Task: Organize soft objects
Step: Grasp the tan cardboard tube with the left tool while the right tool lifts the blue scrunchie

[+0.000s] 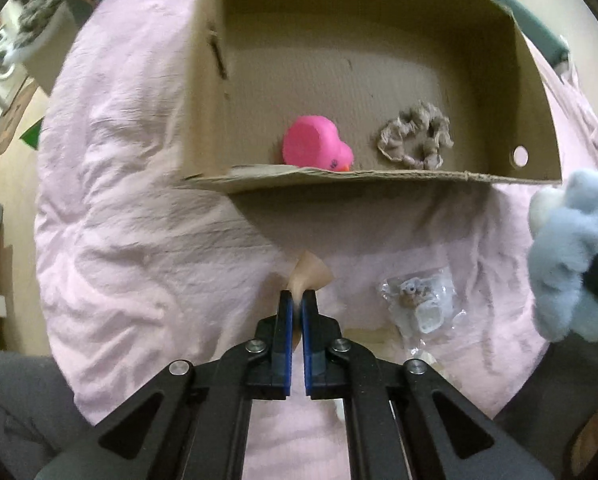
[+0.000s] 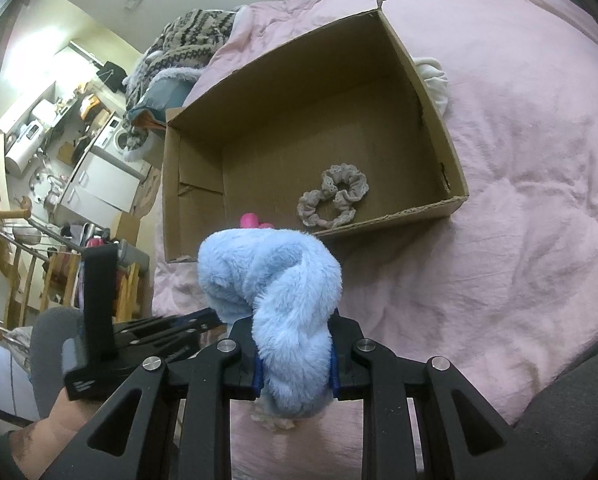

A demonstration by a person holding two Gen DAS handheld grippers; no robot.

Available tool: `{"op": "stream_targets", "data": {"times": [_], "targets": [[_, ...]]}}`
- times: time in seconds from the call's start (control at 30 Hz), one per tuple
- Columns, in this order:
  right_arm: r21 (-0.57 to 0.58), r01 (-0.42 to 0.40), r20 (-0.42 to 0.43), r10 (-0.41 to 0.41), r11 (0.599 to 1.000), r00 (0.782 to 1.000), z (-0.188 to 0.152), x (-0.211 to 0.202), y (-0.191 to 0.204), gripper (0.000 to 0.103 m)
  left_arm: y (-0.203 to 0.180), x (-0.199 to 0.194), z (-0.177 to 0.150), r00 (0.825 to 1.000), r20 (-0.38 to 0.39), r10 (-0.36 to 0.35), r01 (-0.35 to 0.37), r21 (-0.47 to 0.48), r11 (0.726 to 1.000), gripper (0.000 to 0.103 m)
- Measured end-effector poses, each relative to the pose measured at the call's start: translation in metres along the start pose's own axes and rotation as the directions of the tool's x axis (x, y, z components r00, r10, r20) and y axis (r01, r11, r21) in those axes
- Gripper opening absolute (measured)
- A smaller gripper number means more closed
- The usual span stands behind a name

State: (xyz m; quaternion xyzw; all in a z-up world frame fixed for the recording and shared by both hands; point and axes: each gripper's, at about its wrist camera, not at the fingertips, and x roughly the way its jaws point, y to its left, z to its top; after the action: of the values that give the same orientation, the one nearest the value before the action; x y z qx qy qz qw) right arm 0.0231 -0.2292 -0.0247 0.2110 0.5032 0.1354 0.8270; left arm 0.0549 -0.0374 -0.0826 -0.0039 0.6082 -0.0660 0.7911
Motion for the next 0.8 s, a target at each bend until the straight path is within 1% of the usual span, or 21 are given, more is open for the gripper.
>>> {"op": "stream_targets", "data": {"times": [0.2,0.33,0.5,0.67,0.7,0.77,0.8], "targets": [[-0.015,0.014,-0.001,-0.014,1.000,1.000,-0.001,0.000,0.004,0.025,0.017,-0.026,-0.009,0.998,0.059,-0.002,0.006,-0.062,0.998,0.004],[-0.026,0.018,0.003,-0.018,0.999,1.000,-0.001,-0.001,0.005,0.025,0.023,-0.040,-0.010,0.997,0.082,-0.007,0.015,-0.096,0.995,0.004],[-0.033,0.020,0.013,-0.020,0.999,1.000,-0.002,-0.003,0.007,0.025,0.020,-0.049,-0.012,0.993,0.117,0.004,0.008,-0.104,0.995,0.004],[-0.047,0.004,0.037,-0.002,0.999,0.999,-0.002,-0.007,0.009,0.025,0.024,-0.071,-0.015,0.984,0.177,0.010,0.010,-0.116,0.993,0.004],[-0.048,-0.002,0.044,0.004,0.999,0.999,-0.002,-0.009,0.009,0.025,0.024,-0.075,-0.016,0.983,0.185,0.006,0.017,-0.123,0.992,0.004],[-0.045,-0.009,0.059,0.012,0.999,0.998,-0.002,-0.014,0.010,0.025,0.026,-0.083,-0.015,0.980,0.193,-0.039,0.067,-0.142,0.988,0.004],[-0.039,-0.005,0.062,0.008,0.999,0.998,-0.001,-0.016,0.010,0.025,0.025,-0.088,-0.013,0.978,0.206,-0.038,0.068,-0.140,0.988,0.004]]}}
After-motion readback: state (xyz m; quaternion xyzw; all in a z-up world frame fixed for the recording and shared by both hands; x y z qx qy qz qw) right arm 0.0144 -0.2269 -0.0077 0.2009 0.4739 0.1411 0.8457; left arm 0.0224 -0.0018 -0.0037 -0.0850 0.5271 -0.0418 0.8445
